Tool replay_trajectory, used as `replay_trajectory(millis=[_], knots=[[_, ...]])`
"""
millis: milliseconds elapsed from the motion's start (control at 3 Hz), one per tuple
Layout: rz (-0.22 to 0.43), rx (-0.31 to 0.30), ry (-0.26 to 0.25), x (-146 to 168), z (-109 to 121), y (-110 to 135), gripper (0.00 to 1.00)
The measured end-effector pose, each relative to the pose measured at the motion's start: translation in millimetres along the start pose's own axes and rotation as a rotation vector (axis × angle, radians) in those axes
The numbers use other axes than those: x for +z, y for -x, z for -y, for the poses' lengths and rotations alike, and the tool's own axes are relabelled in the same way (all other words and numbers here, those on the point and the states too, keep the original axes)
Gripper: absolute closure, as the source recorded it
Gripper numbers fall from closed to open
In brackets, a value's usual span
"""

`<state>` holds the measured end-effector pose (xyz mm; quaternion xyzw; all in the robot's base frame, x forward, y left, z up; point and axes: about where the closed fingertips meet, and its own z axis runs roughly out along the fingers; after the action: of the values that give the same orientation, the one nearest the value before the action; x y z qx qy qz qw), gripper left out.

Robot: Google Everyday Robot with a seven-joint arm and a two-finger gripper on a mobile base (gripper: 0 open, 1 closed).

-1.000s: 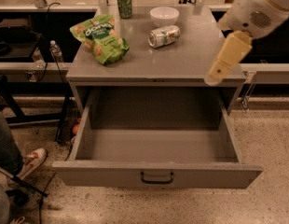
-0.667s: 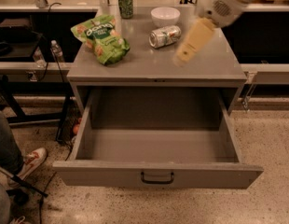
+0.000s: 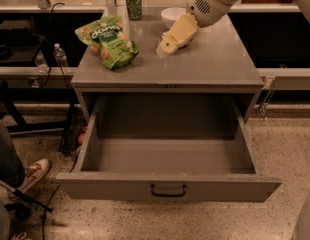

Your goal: Place green rice chip bag into top drawer

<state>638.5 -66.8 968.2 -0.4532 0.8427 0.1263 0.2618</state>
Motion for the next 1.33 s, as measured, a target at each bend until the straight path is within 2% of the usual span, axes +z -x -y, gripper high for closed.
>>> replay_trajectory(millis=[333, 667, 1000, 1333], knots=[[0.004, 0.008, -0.004, 7, 1, 3, 0.00], [0.011, 0.017, -0.024, 47, 5, 35, 0.00], [0.019, 0.030, -0.076, 84, 0, 79, 0.00], [0.014, 0.048, -0.125, 113, -14, 112, 0.00]])
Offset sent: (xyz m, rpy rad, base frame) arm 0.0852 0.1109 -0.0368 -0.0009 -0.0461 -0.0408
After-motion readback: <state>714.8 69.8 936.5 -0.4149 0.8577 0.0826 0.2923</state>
